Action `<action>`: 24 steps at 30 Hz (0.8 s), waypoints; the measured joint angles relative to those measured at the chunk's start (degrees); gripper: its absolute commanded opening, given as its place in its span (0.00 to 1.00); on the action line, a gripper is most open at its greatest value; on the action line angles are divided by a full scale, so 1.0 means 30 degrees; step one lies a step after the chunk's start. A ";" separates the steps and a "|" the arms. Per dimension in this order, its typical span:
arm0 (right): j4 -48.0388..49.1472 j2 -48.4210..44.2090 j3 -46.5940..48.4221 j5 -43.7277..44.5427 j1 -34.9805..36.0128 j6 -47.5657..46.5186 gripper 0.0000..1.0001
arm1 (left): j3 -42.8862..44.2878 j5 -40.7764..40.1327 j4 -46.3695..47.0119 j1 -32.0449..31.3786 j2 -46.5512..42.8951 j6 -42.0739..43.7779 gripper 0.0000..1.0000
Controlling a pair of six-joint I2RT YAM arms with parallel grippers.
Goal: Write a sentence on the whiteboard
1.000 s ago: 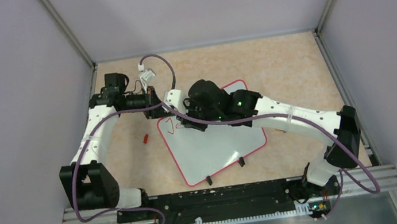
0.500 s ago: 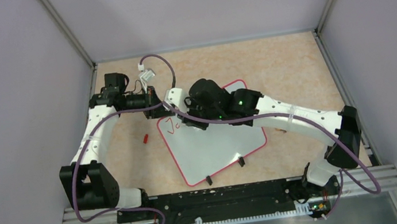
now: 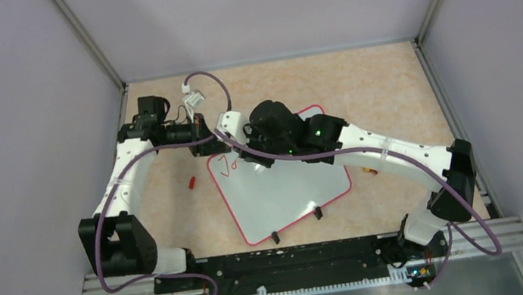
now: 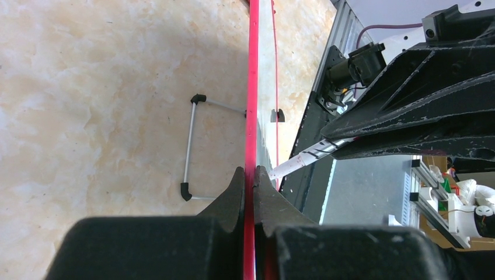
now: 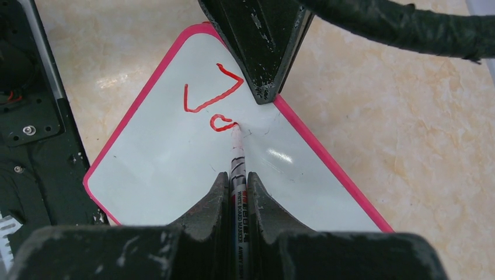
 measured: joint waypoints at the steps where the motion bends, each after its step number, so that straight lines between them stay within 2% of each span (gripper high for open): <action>1: 0.0000 0.0000 0.0000 -0.0073 0.0000 -0.0007 0.00 | 0.0000 0.0007 0.0000 0.0000 0.0000 0.0000 0.00; 24: -0.0015 -0.1027 -0.0452 -0.0736 -0.0561 0.0117 0.00 | 0.0000 0.0153 -0.0029 0.0000 0.0000 -0.0029 0.00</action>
